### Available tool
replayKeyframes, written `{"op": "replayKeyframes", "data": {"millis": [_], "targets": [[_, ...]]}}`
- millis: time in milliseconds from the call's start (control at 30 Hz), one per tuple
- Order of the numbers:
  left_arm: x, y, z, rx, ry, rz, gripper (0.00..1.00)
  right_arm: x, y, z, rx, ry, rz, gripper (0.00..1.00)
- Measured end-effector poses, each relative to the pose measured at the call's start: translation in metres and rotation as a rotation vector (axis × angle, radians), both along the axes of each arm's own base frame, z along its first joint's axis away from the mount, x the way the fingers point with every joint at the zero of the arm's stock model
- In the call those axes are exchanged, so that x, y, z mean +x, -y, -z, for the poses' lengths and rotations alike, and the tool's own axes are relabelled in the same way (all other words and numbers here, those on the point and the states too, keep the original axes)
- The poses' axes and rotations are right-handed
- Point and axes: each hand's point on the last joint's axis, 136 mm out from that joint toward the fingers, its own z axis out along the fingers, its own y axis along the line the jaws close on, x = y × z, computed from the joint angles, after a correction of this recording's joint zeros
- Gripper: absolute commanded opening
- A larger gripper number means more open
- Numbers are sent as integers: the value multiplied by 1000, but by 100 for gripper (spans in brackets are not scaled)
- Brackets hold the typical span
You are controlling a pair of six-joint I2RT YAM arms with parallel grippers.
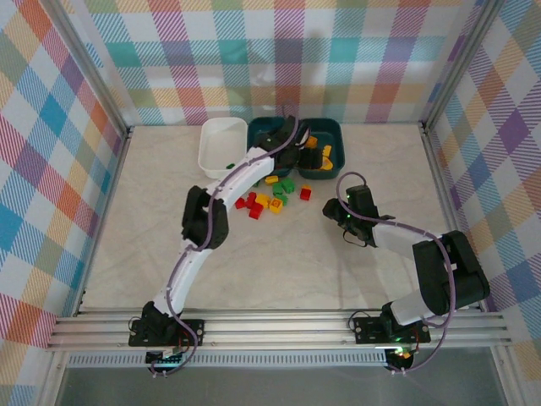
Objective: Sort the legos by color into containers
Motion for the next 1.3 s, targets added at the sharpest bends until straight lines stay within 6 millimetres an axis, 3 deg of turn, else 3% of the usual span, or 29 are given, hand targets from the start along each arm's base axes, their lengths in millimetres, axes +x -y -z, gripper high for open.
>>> {"op": "replayKeyframes", "data": {"millis": [167, 300, 400, 467, 533, 633, 700, 900, 1033, 1300], "targets": [[-51, -71, -20, 74, 1, -106, 81, 4, -7, -5, -27, 17, -43, 73], [-71, -156, -26, 50, -21, -325, 84, 18, -41, -10, -78, 32, -137, 74], [-84, -232, -2, 21, -90, -531, 84, 34, -70, -11, -105, 31, -192, 74], [-102, -281, 29, 29, -163, -668, 85, 44, -84, -11, -117, 29, -207, 74], [-129, -306, 57, 53, -236, -740, 86, 55, -87, -8, -138, 16, -202, 74], [-162, -309, 75, 60, -297, -740, 86, 71, -89, -1, -179, -12, -185, 73], [-171, -308, 71, 42, -291, -729, 87, 79, -90, 6, -207, -25, -180, 73], [-169, -304, 44, -26, -222, -707, 87, 91, -86, 22, -311, -78, -191, 64], [-170, -302, 44, -33, -226, -696, 88, 96, -87, 23, -330, -65, -206, 50], [-170, -301, 44, -25, -222, -679, 88, 96, -86, 23, -348, -61, -221, 34]]}}
